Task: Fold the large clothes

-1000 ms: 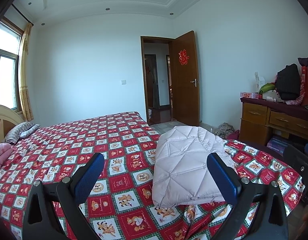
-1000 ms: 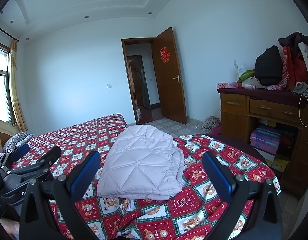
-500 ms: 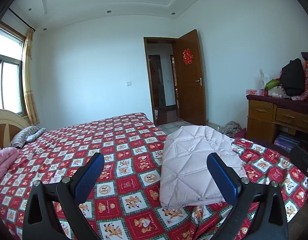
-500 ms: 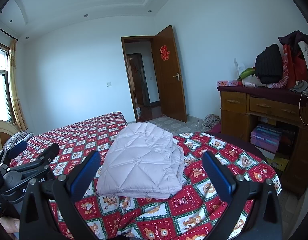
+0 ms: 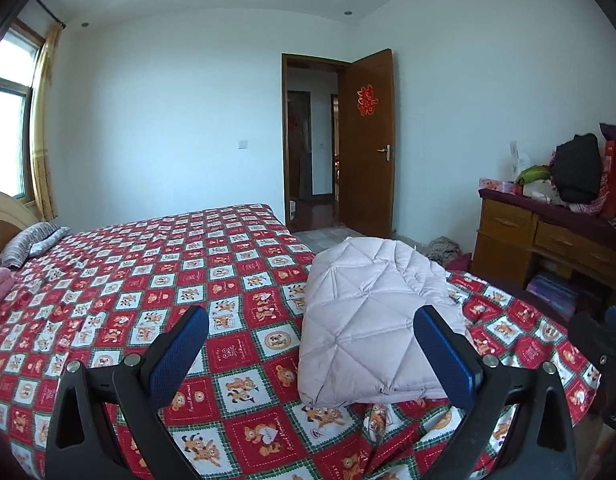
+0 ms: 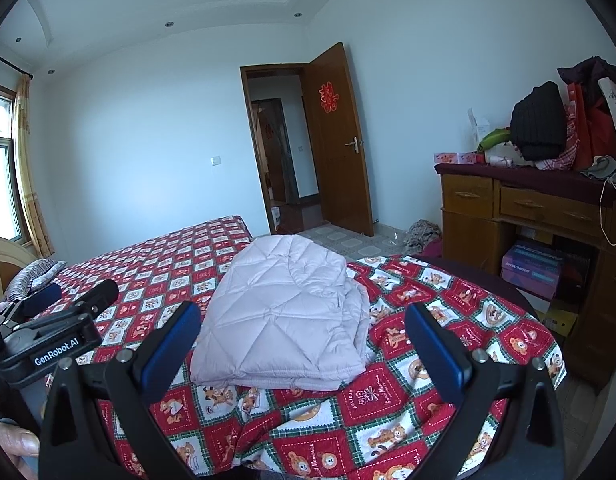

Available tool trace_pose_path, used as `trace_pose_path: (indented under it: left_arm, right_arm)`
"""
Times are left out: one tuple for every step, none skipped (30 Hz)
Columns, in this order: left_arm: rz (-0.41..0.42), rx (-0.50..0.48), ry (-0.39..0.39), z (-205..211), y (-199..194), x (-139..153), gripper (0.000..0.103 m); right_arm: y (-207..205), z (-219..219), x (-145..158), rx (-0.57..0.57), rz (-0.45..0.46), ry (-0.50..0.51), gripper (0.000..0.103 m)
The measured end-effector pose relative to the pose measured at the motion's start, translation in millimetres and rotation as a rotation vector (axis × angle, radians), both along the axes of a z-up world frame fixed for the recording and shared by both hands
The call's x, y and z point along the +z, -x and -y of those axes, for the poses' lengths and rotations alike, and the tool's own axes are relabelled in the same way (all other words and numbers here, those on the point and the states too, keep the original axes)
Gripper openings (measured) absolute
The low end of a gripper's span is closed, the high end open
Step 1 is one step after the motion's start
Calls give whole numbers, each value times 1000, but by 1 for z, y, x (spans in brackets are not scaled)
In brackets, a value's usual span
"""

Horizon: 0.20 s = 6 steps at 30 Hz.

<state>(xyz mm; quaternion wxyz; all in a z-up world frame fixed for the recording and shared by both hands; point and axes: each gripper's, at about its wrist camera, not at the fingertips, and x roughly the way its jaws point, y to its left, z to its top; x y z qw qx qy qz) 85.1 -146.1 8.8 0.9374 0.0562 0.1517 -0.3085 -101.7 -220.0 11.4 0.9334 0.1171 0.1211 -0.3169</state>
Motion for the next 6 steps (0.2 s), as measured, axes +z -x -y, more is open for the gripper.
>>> trace_pose_path:
  left_arm:
    - [8, 4, -9, 1, 1, -1, 102]
    - [11, 5, -10, 2, 1, -1, 102]
    - [8, 4, -9, 2, 1, -1, 102]
    - [3, 1, -7, 2, 0, -1, 102]
    - [-2, 1, -7, 2, -1, -1, 102]
    - [-1, 7, -11, 2, -2, -1, 102]
  right_arm:
    - [0, 0, 0, 1, 0, -3, 103]
    - [0, 1, -1, 1, 0, -9, 103]
    - [0, 1, -2, 1, -1, -12, 103]
    - [-1, 2, -2, -1, -4, -14, 103]
    - [-2, 3, -3, -3, -9, -18, 103]
    - [-2, 4, -4, -5, -11, -23, 103]
